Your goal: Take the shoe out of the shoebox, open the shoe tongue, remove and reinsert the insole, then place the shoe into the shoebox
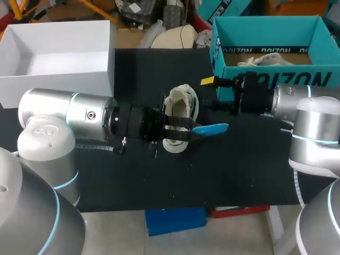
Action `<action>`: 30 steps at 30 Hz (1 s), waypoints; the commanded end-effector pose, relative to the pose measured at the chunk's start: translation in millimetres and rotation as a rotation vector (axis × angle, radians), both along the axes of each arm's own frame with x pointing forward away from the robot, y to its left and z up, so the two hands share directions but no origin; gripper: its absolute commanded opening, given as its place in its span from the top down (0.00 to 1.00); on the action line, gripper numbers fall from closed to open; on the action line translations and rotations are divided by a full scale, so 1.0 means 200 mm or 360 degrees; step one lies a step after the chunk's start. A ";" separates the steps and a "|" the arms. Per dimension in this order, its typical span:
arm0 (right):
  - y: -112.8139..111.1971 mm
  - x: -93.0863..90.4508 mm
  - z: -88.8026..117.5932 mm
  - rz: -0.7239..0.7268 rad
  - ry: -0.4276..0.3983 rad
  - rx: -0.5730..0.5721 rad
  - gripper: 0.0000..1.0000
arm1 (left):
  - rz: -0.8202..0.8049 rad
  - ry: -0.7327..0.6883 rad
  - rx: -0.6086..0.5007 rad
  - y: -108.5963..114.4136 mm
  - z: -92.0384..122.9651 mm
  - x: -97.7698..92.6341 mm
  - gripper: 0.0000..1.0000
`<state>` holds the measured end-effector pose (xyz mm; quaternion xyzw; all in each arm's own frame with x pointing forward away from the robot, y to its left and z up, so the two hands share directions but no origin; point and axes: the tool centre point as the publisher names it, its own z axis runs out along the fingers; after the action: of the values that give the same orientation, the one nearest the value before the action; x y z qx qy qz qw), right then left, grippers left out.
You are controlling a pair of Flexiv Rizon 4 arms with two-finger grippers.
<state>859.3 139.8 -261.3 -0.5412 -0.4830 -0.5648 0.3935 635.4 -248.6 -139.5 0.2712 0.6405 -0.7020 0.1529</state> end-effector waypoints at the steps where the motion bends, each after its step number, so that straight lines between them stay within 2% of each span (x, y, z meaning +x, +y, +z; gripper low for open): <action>1: 0.01 0.00 0.00 -0.0005 0.0001 -0.0002 0.00 | -0.0074 -0.0150 -0.0093 0.03 -0.03 -0.09 1.00; 3: 0.01 0.00 0.00 -0.0005 0.0001 -0.0002 0.00 | -0.0090 -0.0358 -0.0198 0.05 -0.07 -0.15 1.00; 4: 0.01 0.00 0.00 -0.0005 0.0001 -0.0002 0.00 | -0.0094 -0.0425 -0.0140 0.06 -0.10 -0.16 1.00; 7: 0.01 0.00 0.00 -0.0005 0.0001 -0.0002 0.00 | -0.0098 -0.0660 -0.0111 0.08 -0.17 -0.18 1.00; 11: 0.01 0.00 0.00 -0.0005 0.0001 -0.0002 0.00 | -0.0076 -0.0869 -0.0156 0.13 -0.24 -0.15 1.00; 17: 0.01 0.00 0.00 -0.0005 0.0001 -0.0002 0.00 | -0.0025 -0.1290 -0.0034 0.18 -0.35 -0.07 1.00; 18: 0.01 0.00 0.00 -0.0005 0.0001 -0.0002 0.00 | -0.0039 -0.1325 -0.0006 0.18 -0.38 -0.05 1.00; 30: 0.01 0.00 0.00 -0.0005 0.0001 -0.0002 0.00 | -0.0039 -0.1325 -0.0006 0.18 -0.38 -0.05 1.00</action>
<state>859.3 139.8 -261.4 -0.5413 -0.4825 -0.5653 0.3932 628.5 -213.1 -216.2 0.5399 0.5167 -0.5389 0.3887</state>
